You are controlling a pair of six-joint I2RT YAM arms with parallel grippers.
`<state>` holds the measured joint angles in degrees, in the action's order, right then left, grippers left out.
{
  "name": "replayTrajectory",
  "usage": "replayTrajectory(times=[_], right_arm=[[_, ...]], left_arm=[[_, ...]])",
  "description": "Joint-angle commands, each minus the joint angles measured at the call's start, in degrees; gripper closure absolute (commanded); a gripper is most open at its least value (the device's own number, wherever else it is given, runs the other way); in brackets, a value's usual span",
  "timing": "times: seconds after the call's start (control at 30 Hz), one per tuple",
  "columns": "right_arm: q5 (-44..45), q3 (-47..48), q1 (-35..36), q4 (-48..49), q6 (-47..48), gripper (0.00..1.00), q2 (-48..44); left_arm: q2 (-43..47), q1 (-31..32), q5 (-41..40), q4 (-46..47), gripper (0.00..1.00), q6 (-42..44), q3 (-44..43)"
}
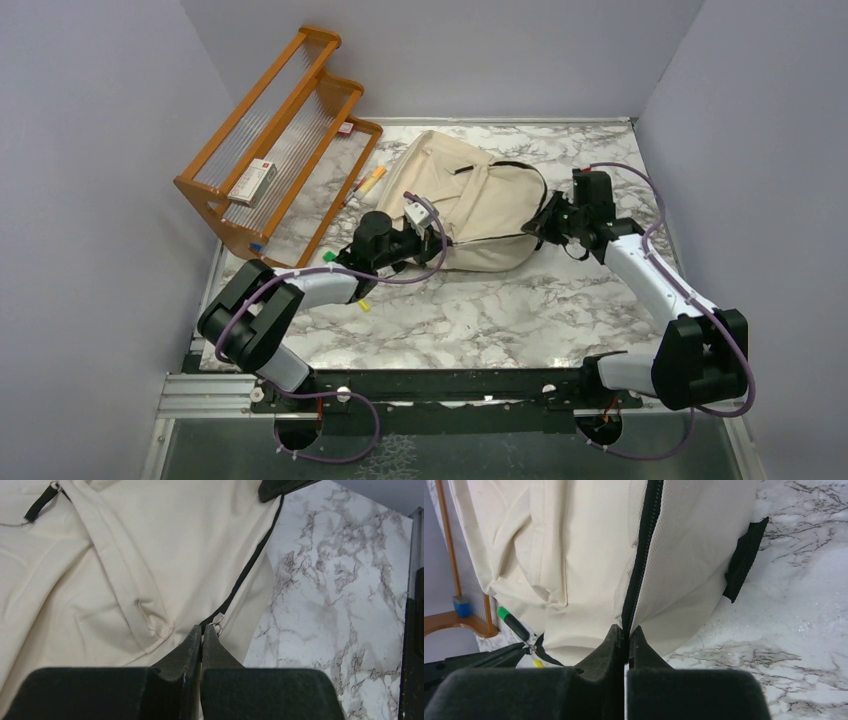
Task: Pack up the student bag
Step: Zip the student bag at the center of the board.
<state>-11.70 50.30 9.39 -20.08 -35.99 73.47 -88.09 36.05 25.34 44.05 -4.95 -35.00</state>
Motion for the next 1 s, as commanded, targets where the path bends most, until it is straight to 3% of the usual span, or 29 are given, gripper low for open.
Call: replayTrajectory(times=[0.0, 0.3, 0.53, 0.63, 0.73, 0.83, 0.97], right_arm=[[7.08, 0.47, -3.55, -1.19, 3.1, 1.0, -1.97], [6.99, -0.47, -4.37, -1.37, 3.77, 0.99, -2.79], [3.17, -1.43, -4.64, 0.75, 4.92, 1.0, -3.7], [-1.21, -2.42, -4.64, 2.88, 6.22, 0.99, -4.15], [-2.49, -2.98, -4.59, 2.91, 6.58, 0.96, -4.67], [-0.91, -3.25, -4.59, 1.86, 6.55, 0.94, -5.3], [3.47, -2.78, -4.59, 0.18, 5.86, 0.94, -6.11]], left_arm=[[1.43, -3.24, -7.7, -8.43, 1.0, 2.23, 0.04], [-0.72, -4.89, -14.33, -14.23, 1.0, 4.32, -2.49], [-1.28, -5.03, -7.92, -13.43, 0.98, 8.4, -4.45], [0.44, -5.03, -7.26, -10.28, 0.86, 10.25, -3.78], [1.59, -5.03, -7.79, -9.32, 0.62, 11.23, -4.69], [2.95, -5.07, -8.83, -9.31, 0.46, 10.5, -5.93], [3.98, -5.95, -11.18, -9.34, 0.37, 7.78, -7.29]])
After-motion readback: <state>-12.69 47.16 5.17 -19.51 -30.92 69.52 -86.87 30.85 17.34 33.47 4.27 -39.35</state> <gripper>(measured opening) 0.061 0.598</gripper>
